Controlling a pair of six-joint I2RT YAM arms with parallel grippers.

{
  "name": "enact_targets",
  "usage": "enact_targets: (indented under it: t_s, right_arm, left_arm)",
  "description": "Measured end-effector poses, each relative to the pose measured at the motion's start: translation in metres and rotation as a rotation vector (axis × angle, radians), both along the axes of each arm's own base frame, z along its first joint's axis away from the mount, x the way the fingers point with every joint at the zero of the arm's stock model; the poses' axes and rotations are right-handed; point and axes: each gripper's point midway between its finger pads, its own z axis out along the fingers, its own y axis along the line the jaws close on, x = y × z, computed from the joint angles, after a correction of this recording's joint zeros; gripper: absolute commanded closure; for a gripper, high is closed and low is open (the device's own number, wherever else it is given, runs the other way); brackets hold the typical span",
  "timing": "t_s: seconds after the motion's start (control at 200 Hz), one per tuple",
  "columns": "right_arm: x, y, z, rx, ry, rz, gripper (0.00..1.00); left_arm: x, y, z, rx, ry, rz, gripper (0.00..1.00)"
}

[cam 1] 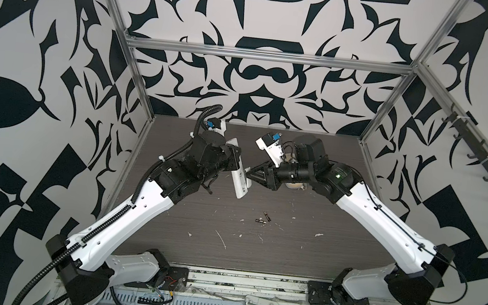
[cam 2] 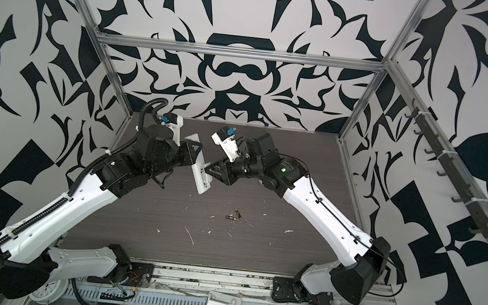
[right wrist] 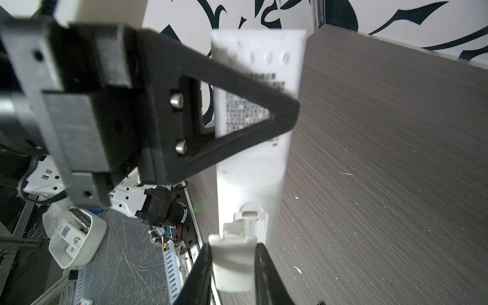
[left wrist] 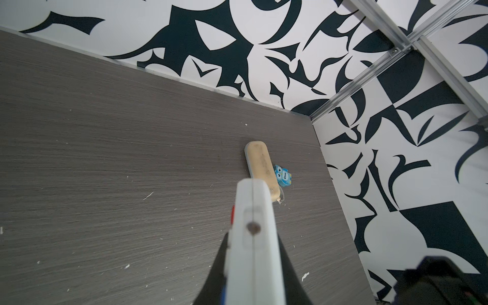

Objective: Load the batteries into the remote control
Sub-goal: 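Pull the battery cover off with the right gripper and lower it to the table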

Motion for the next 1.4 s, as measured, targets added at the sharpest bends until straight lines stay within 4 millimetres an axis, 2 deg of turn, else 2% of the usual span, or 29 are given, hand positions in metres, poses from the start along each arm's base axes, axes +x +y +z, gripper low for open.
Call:
enact_targets:
  t_s: [0.175,0.405,0.505,0.665,0.79,0.99,1.21,1.405]
  right_arm:
    - [0.009,-0.020,-0.022,-0.098,0.017,-0.098,0.86]
    - [0.031,-0.079,-0.069,-0.305,0.088,-0.312,0.87]
    - [0.043,-0.110,-0.096,-0.393,0.151,-0.417,0.87]
    - [0.049,-0.145,-0.155,-0.567,0.280,-0.518,0.87]
    - [0.044,-0.156,-0.195,-0.676,0.358,-0.539,0.87]
    - [0.037,-0.172,-0.238,-0.796,0.429,-0.574,0.85]
    - [0.027,-0.185,-0.274,-0.883,0.484,-0.606,0.84]
    - [0.025,-0.188,-0.292,-0.896,0.512,-0.631,0.83]
  left_arm:
    - [-0.003,0.012,-0.012,0.016,0.012,0.043,1.00]
    - [-0.004,0.014,-0.020,0.025,0.026,0.050,1.00]
    - [-0.004,0.013,-0.025,0.028,0.032,0.049,1.00]
    - [-0.004,0.012,-0.027,0.025,0.033,0.043,1.00]
    - [-0.004,0.010,-0.028,0.021,0.034,0.035,1.00]
    - [-0.004,0.008,-0.029,0.011,0.031,0.026,1.00]
    - [-0.009,0.012,-0.035,0.015,0.036,0.027,1.00]
    - [-0.009,0.012,-0.034,0.010,0.030,0.026,1.00]
